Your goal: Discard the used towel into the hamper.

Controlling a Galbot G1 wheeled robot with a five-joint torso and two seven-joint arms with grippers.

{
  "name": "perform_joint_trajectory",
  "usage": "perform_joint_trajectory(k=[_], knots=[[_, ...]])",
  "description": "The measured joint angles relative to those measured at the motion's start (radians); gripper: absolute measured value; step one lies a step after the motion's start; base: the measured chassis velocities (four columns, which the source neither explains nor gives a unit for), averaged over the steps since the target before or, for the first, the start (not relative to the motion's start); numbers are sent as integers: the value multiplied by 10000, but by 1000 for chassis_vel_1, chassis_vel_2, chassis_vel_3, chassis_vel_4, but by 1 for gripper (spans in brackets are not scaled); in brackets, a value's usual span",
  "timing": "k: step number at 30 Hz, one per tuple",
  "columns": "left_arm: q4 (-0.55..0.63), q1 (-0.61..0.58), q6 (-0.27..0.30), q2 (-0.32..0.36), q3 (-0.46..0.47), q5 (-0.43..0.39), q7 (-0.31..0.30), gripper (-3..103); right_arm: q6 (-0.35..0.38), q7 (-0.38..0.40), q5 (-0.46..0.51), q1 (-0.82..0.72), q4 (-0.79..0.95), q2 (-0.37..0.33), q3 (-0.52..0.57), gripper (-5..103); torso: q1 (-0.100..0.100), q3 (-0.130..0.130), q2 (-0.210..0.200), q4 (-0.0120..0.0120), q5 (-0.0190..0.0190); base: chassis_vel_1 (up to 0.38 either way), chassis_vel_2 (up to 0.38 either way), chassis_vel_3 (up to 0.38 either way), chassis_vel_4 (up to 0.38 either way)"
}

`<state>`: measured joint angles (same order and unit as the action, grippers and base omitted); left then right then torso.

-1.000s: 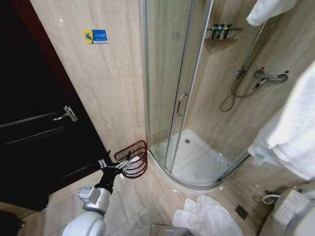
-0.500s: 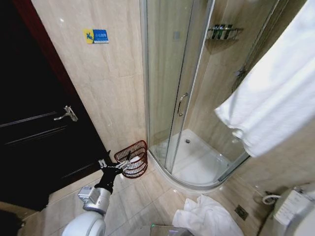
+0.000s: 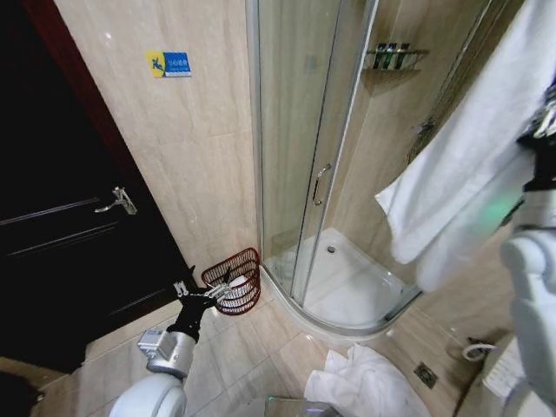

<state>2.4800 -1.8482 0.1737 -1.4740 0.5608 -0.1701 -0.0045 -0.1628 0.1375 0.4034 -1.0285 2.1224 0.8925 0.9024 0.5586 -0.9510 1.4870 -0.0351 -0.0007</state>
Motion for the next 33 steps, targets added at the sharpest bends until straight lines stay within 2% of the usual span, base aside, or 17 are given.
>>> perform_joint_trajectory(k=[1, 5, 11, 16, 33], knots=[[0, 0, 0, 0, 0, 0, 0, 100, 0, 0, 0, 0, 0, 0, 0, 8, 0, 0, 0, 0, 0, 0, 0, 0, 0], [0, 0, 0, 0, 0, 0, 0, 100, -174, -110, -460, -663, 354, 773, -57, 8, 0, -1, 0, 0, 8, 0, 0, 0, 0], [0, 0, 0, 0, 0, 0, 0, 100, -265, -159, -746, -1299, 925, 1399, -40, 8, 1, -1, 0, 0, 1, 0, 0, 0, 0], [0, 0, 0, 0, 0, 0, 0, 100, -451, -261, -1134, -1961, 1388, 1963, -142, 8, 1, -1, 0, 0, 9, 0, 0, 0, 0], [0, 0, 0, 1, 0, 0, 0, 100, -1136, -441, -2220, -3223, 1876, 3093, -757, 8, 1, 0, 0, 0, 6, 0, 0, 0, 0]])
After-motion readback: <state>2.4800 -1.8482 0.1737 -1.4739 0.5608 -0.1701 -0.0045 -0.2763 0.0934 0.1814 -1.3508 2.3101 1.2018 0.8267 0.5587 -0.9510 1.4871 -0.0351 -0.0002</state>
